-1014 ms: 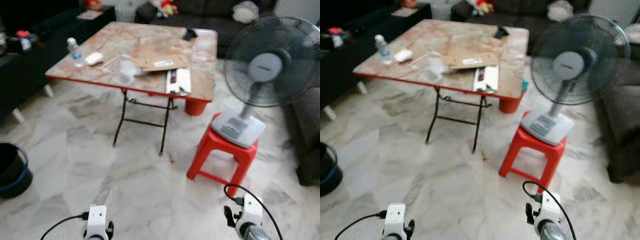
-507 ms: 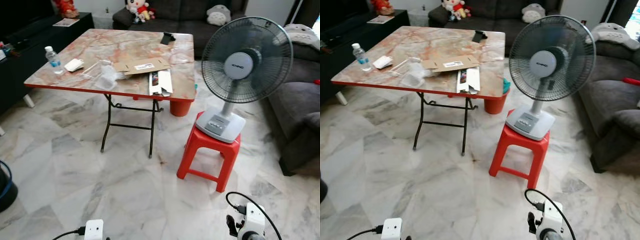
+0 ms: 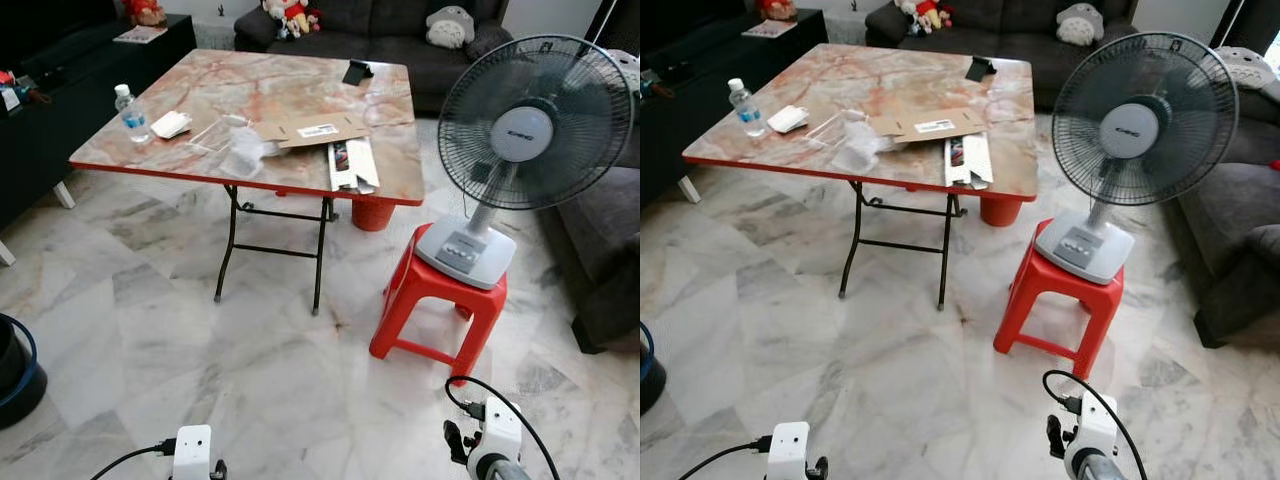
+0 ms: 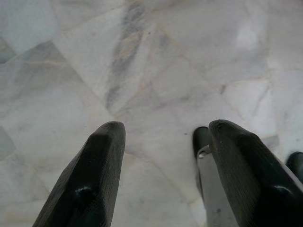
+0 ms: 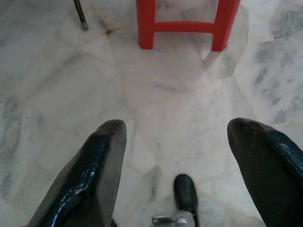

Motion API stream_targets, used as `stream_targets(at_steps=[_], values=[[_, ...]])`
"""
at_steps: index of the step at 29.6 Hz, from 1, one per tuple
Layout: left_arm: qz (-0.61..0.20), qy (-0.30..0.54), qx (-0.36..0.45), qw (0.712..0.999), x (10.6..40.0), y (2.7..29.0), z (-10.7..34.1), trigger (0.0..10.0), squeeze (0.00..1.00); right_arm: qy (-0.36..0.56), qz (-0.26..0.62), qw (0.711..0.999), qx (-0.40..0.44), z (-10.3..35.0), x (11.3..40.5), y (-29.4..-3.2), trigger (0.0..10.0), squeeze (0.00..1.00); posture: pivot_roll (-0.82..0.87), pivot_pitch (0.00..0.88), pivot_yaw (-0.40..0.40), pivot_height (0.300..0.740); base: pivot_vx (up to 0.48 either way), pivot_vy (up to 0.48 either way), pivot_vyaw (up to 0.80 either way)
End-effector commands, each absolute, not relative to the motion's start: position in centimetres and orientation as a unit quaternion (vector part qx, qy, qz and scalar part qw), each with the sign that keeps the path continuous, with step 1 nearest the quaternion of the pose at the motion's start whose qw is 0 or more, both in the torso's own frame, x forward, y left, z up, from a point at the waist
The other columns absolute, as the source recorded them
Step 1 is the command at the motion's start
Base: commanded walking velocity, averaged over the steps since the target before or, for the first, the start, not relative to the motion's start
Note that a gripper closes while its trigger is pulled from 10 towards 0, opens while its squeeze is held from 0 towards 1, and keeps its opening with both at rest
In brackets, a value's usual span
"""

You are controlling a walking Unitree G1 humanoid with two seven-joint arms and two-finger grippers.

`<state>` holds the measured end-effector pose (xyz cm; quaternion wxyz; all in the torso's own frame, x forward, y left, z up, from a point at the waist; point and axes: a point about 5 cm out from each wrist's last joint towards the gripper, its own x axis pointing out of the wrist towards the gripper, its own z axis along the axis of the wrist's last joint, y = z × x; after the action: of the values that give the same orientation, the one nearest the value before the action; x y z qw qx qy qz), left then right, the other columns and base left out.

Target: Picking trash to rubbish bin

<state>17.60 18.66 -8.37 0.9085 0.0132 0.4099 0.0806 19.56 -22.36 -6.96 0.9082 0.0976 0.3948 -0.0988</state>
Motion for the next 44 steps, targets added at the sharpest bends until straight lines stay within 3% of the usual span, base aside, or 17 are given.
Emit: stream_targets(at_steps=[1,12,21,23,24,25,29,31,37,44], values=[[0.091,0.41,0.009,0.907,17.4,18.8,-8.4,10.0,0.0,0.391,-0.103,0.909,0.101,-6.9,19.5,-22.5,10.0,0.0,-0.01,0.028,-0.023,0.74,0.0,0.352,0.0],[0.099,0.377,0.008,0.921,19.2,19.2,-7.4,10.0,0.0,0.385,-0.103,0.911,0.104,-6.7,19.9,-22.5,10.0,0.0,0.0,0.042,-0.023,0.74,0.0,0.351,0.0],[0.094,0.3,0.014,0.949,23.3,18.8,-4.8,10.0,0.0,0.351,-0.094,0.925,0.108,-5.8,21.5,-22.3,10.0,0.0,-0.01,0.047,-0.015,0.74,0.0,0.104,0.0],[0.081,0.174,0.027,0.981,27.8,18.1,-0.4,10.0,0.0,0.266,-0.057,0.959,0.084,-2.7,25.4,-22.1,10.0,0.0,-0.01,0.051,-0.009,0.74,0.0,0.0,0.0],[0.081,0.174,0.027,0.981,27.8,18.1,-0.4,10.0,0.0,0.266,-0.057,0.959,0.084,-2.7,25.4,-22.1,10.0,0.0,-0.01,0.051,-0.009,0.74,0.0,0.0,0.0],[0.066,0.104,0.043,0.991,29.8,17.5,2.3,10.0,0.0,0.21,-0.041,0.973,0.088,-0.5,27.7,-21.9,10.0,0.0,-0.01,0.051,-0.008,0.74,0.0,0.0,0.0],[0.047,0.022,0.063,0.997,31.9,16.7,5.9,10.0,0.0,0.119,0.002,0.988,0.094,3.2,31.0,-20.7,10.0,0.0,-0.01,0.049,-0.004,0.74,0.0,0.0,0.0],[0.03,-0.049,0.083,0.995,33.4,15.7,9.3,10.0,0.0,0.025,0.045,0.994,0.096,7.5,33.9,-18.8,10.0,0.0,-0.01,0.045,-0.002,0.74,0.0,0.0,0.0],[0.026,-0.102,0.111,0.988,34.3,14.6,12.3,10.0,0.0,-0.059,0.082,0.989,0.104,11.8,35.9,-16.1,10.0,0.0,-0.01,0.044,-0.001,0.74,0.164,0.0,0.0],[0.012,-0.115,0.119,0.986,34.3,13.7,13.2,10.0,0.0,-0.088,0.115,0.984,0.107,13.4,36.1,-13.9,10.0,0.0,0.0,0.043,0.0,0.74,0.444,0.0,0.49]])
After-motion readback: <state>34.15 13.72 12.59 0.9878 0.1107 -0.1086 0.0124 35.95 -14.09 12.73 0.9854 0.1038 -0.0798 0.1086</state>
